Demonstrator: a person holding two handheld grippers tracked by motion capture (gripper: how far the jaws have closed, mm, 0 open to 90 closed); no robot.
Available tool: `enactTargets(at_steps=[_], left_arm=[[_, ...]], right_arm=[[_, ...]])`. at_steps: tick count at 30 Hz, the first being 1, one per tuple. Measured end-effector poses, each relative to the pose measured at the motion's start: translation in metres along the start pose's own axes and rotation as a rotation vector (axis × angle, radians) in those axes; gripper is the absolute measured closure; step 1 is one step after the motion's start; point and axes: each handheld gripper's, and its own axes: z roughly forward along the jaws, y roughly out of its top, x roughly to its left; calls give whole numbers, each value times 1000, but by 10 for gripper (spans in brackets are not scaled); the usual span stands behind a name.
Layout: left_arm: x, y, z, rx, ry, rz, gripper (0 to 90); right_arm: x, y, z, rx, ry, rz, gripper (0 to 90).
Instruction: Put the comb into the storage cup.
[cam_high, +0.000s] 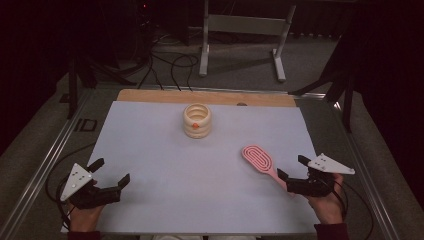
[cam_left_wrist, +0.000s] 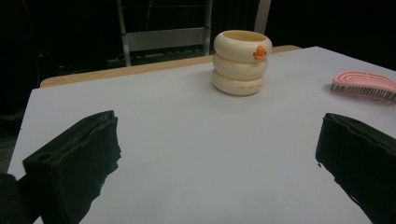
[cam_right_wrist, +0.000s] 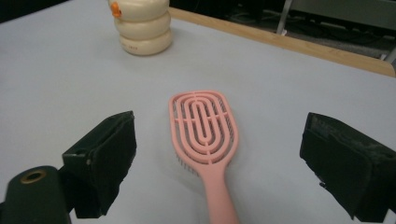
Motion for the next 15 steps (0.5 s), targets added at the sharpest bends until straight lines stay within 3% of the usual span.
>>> enactTargets(at_steps=[15], left_arm=[[0,-1,1,7,0,1,2]], right_arm=[[-2,16,26,153,16,-45,100]])
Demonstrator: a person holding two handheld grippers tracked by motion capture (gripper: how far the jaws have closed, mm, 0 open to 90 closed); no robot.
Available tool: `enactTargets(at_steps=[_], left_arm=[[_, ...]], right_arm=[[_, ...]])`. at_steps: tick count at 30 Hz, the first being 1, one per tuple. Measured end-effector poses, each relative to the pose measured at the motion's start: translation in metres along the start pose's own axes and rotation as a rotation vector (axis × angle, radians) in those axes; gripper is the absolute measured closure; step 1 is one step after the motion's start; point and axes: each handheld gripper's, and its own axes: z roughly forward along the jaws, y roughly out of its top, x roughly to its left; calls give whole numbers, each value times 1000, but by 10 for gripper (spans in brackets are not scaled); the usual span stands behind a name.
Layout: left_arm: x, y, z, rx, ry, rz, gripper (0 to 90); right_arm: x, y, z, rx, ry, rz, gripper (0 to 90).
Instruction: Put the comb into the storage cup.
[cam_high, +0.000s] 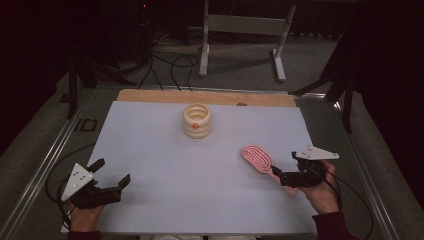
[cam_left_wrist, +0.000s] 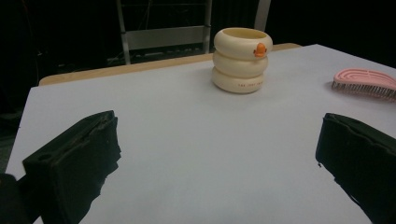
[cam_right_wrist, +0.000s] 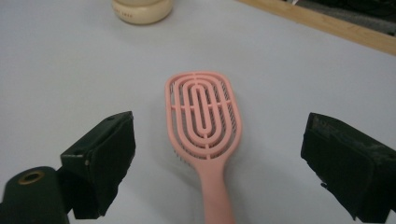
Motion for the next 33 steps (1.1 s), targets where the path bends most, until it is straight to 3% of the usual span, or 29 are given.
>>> enactTargets(at_steps=[19,24,25,33], left_arm=[[0,-1,1,6,1,-4,2],[0,-1,1,8,1,-6,2],[0,-1,1,9,1,-6,2],[1,-2,2,10,-1,-7,2]], right_arm=[[-4,16,31,190,-7,-94,97],[-5,17,34,201,-6,-99,97],[-6,15,44,255,7,-107,97],[-7,12,58,345,26,-123,98]])
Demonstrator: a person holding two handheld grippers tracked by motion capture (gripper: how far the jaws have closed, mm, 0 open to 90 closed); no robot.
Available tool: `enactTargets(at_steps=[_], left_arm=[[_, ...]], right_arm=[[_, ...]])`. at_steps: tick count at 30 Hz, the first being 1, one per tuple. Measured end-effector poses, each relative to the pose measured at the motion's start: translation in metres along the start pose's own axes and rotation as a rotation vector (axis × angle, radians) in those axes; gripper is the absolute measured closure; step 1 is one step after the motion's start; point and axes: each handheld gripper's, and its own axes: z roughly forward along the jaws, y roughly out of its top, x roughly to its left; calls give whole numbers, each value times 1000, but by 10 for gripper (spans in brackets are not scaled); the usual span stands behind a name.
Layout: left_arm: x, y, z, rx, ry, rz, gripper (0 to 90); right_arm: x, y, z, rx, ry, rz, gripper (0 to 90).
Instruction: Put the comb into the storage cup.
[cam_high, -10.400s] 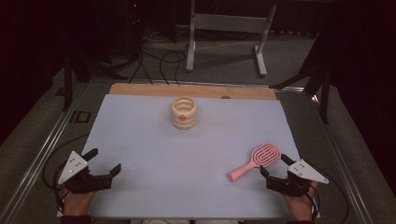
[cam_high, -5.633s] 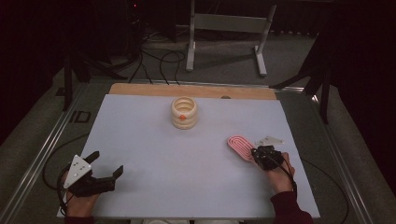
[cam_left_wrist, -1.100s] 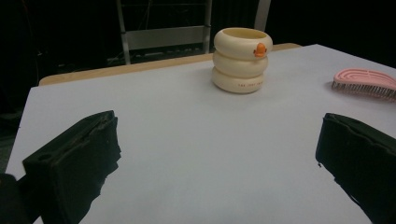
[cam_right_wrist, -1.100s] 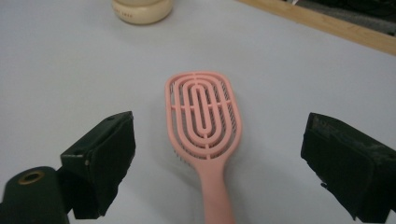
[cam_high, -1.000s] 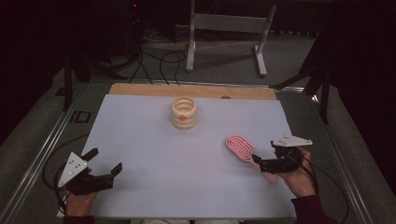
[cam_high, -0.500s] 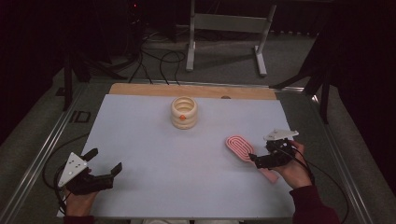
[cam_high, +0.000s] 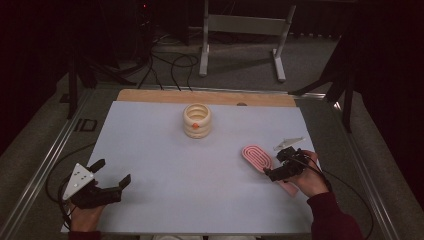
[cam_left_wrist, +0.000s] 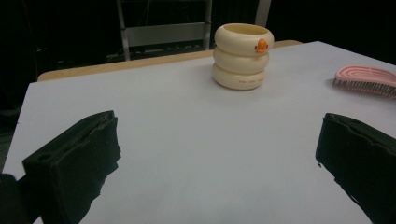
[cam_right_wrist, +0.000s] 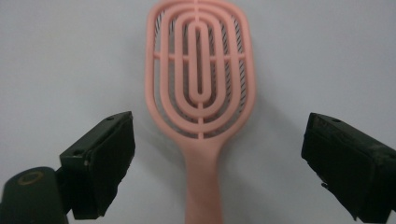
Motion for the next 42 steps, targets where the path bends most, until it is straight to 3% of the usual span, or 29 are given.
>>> enactTargets(at_steps=[6,19,31,35,36,42], left_arm=[[0,0,0,1,0,1,2],[0,0,1,3,-2,-2,2],[0,0,2,6,-6,-2,2],[-1,0,2,10,-6,-2,2],[-1,0,2,9,-8,-2,2],[-1,-1,2,13,-6,-1,2]], right_arm=[[-2,0,10,72,22,-17,98],[-3,-2,28,164,44,-28,139],[-5,-3,39,211,62,-38,131],[-6,-4,42,228,77,-38,186],[-7,-5,43,242,91,-39,279],[-8,-6,41,244,125,-42,405]])
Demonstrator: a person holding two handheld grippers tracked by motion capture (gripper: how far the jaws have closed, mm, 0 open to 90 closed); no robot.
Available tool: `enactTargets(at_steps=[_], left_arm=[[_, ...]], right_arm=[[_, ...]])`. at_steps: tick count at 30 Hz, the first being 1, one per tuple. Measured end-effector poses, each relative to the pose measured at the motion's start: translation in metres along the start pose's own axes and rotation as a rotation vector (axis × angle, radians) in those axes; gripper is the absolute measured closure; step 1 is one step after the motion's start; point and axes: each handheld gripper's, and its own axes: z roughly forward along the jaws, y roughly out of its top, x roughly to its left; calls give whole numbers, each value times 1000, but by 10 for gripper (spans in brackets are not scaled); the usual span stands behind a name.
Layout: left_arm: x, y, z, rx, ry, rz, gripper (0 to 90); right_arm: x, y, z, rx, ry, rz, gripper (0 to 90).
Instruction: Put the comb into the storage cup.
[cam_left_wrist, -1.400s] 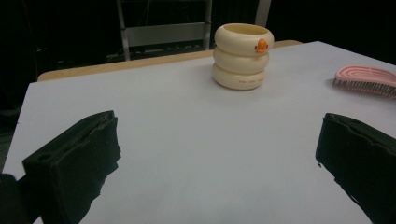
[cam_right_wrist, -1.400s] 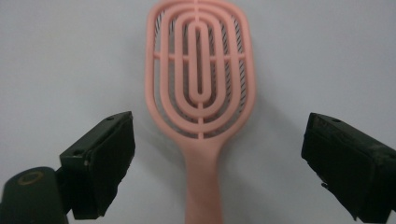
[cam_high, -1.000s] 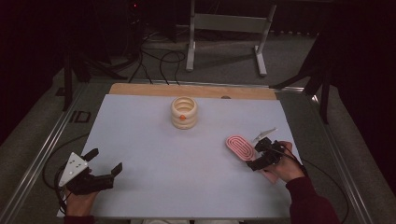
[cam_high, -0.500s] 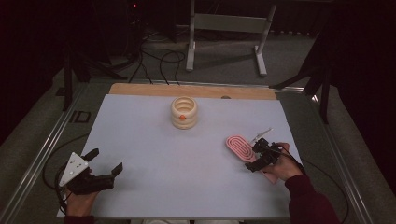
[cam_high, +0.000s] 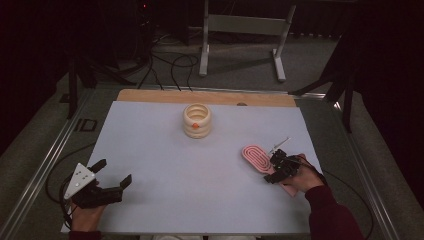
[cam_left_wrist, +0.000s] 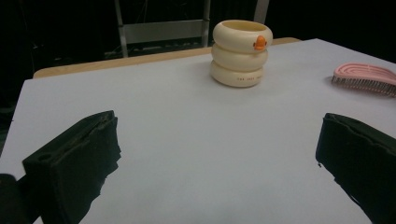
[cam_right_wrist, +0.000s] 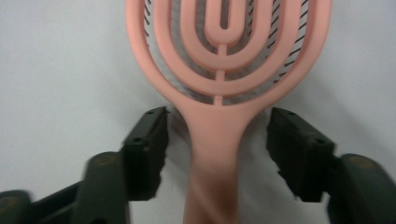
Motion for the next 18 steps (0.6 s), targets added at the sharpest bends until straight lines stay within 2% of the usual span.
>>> enactTargets(at_steps=[3,14,18], left_arm=[[-1,0,0,-1,-3,1,2],[0,-1,1,1,-5,-4,2],[-1,-1,1,0,-7,-5,2]], right_arm=[[-1,-1,-1,-11,5,4,500],[-6,-2,-3,2,43,55,586],[-6,-2,-3,5,44,54,600]])
